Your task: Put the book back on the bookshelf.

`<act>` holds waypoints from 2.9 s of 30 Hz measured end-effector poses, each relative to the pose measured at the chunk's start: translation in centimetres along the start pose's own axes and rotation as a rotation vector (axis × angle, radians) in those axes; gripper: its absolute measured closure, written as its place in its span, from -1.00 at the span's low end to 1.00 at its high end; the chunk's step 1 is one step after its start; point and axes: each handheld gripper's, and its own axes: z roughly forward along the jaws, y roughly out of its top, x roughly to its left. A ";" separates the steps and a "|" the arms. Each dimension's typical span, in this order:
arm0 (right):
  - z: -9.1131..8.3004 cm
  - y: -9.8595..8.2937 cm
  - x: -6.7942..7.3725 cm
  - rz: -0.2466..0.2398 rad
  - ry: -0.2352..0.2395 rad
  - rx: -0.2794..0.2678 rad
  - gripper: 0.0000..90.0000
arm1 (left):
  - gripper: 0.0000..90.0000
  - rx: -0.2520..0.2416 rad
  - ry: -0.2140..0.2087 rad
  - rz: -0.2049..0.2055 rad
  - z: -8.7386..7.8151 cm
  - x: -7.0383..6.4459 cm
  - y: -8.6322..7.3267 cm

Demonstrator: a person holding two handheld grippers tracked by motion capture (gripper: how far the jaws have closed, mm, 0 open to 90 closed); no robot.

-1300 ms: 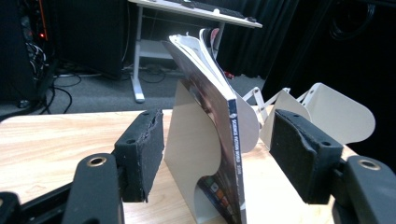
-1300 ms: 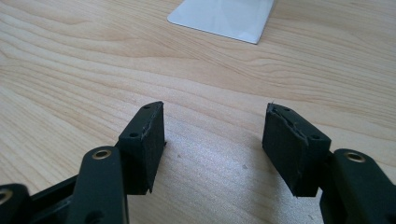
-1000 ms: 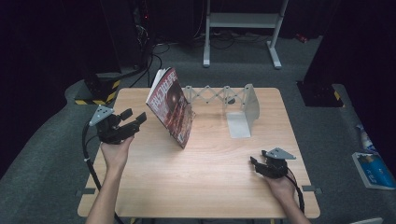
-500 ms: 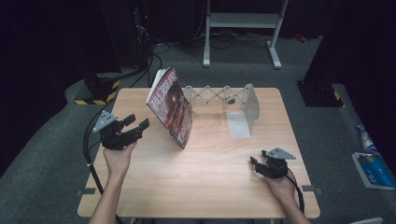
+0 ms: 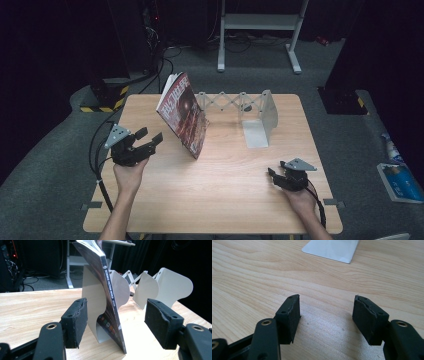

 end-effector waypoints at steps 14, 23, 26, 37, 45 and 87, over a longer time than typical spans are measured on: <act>0.0 0.0 0.0 0.000 0.000 0.000 -0.13 | -0.22 0.011 -0.016 0.011 0.2 -0.7 -1.3; 0.0 0.0 0.0 0.002 0.000 0.001 -0.13 | -0.22 0.024 -0.020 0.023 0.3 -1.2 -2.0; 0.0 0.0 0.0 0.002 0.000 0.001 -0.13 | -0.22 0.026 -0.024 0.020 0.3 -1.3 -2.3; 0.0 0.0 0.0 0.002 0.000 0.001 -0.13 | -0.21 0.042 -0.031 0.026 0.7 -1.7 -3.0; 0.0 0.0 0.0 0.002 0.000 0.001 -0.13 | -0.21 0.051 -0.037 0.033 1.1 -2.0 -3.4; 0.0 0.0 0.0 0.000 0.000 0.000 -0.13 | -0.17 0.135 -0.089 0.013 3.5 -3.3 -6.4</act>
